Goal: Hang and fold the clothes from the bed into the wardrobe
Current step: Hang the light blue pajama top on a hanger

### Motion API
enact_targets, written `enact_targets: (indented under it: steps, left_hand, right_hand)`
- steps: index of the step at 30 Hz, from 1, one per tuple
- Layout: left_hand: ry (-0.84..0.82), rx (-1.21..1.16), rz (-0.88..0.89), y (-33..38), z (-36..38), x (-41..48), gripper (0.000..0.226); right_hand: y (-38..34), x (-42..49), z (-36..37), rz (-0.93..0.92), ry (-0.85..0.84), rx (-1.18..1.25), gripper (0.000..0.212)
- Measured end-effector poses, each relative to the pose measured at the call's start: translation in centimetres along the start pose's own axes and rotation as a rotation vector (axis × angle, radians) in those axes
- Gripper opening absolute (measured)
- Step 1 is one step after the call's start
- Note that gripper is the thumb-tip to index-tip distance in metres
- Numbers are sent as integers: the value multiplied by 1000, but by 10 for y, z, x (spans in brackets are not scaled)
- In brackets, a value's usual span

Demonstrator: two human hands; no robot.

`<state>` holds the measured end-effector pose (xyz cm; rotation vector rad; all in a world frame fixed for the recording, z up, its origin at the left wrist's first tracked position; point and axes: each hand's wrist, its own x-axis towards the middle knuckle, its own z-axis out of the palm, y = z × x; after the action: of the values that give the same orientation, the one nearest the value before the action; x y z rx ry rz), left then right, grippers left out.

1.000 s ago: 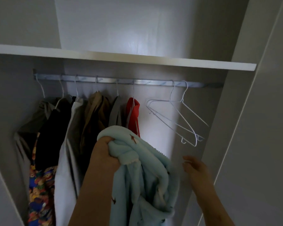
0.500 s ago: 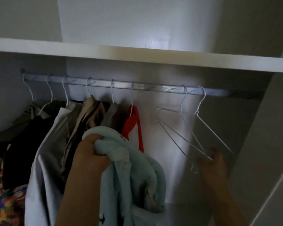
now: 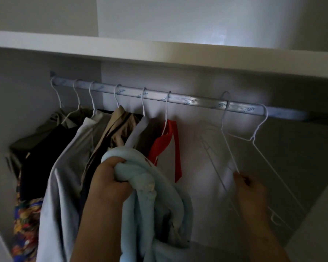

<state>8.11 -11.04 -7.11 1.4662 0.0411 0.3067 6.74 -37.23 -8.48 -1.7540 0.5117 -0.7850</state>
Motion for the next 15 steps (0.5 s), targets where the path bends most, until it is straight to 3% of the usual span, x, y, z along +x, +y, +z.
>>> enact_targets:
  steps: [5, 8, 12, 15]
  left_hand:
    - [5, -81, -35, 4, -3, -1, 55]
    - [-46, -219, -145, 4, -4, -5, 51]
    - [-120, -222, -183, 24, -4, -14, 32]
    - [-164, -339, -393, 23, -14, -10, 32]
  right_hand:
    - [1, -15, 6, 0, 3, 86, 7]
    - [5, -27, 4, 8, 29, 124, 5]
    - [16, -51, 0, 0, 70, 167, 28]
    - [20, -74, -2, 14, 134, 274, 33]
